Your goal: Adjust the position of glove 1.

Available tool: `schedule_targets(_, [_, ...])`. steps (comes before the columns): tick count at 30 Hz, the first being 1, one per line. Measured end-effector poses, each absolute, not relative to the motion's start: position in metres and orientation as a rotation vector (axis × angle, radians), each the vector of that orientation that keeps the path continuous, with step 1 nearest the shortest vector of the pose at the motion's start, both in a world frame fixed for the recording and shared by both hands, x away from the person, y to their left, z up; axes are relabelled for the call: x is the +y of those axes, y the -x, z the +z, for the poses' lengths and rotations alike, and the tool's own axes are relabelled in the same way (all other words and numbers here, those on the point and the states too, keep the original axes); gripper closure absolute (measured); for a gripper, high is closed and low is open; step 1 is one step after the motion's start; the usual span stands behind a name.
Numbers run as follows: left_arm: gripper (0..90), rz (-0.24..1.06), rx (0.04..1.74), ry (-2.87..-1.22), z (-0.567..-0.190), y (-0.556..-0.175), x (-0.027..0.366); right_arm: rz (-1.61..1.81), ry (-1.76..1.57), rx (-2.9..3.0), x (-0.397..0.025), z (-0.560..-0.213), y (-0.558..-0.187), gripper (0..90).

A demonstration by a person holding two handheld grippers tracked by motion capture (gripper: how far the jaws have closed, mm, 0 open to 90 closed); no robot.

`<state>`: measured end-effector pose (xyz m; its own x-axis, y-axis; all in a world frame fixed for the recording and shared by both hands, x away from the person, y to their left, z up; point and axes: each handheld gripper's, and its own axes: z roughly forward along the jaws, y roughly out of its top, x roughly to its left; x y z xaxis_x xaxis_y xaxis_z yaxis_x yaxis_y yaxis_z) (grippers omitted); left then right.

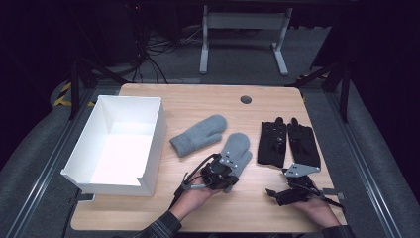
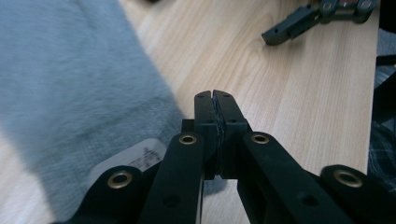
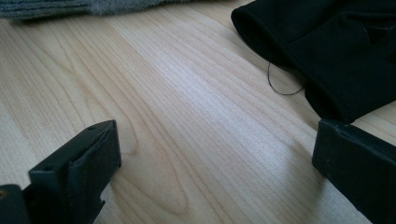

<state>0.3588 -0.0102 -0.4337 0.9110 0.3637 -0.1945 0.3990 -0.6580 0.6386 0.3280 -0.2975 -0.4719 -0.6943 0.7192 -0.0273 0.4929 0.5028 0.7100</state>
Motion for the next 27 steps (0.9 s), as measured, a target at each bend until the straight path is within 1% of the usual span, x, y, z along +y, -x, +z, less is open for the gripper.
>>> schedule_targets(7, [89.7,-0.054,0.579,-2.374,-0.438,-0.359,-0.004,0.997,-1.016,2.430,-0.298,-0.472,-0.328,1.4])
schedule_targets(17, [89.8,0.022,0.691,-2.384,-0.437,-0.363,0.036,0.997,-1.016,2.431,-0.298,-0.472,-0.328,1.4])
schedule_targets(20, [89.4,0.019,0.680,-2.361,-0.431,-0.363,0.039,0.997,-1.016,2.430,-0.298,-0.472,-0.328,1.3])
schedule_targets(24, [78.7,0.063,0.631,-2.350,-0.419,-0.367,0.037,0.997,-1.016,2.430,-0.297,-0.472,-0.328,1.4])
schedule_targets(26, [73.3,0.083,0.633,-2.340,-0.414,-0.373,0.037,0.997,-1.016,2.430,-0.298,-0.472,-0.328,1.4])
schedule_targets(27, [68.4,0.104,0.624,-2.344,-0.413,-0.378,0.036,0.997,-1.016,2.430,-0.298,-0.472,-0.328,1.4])
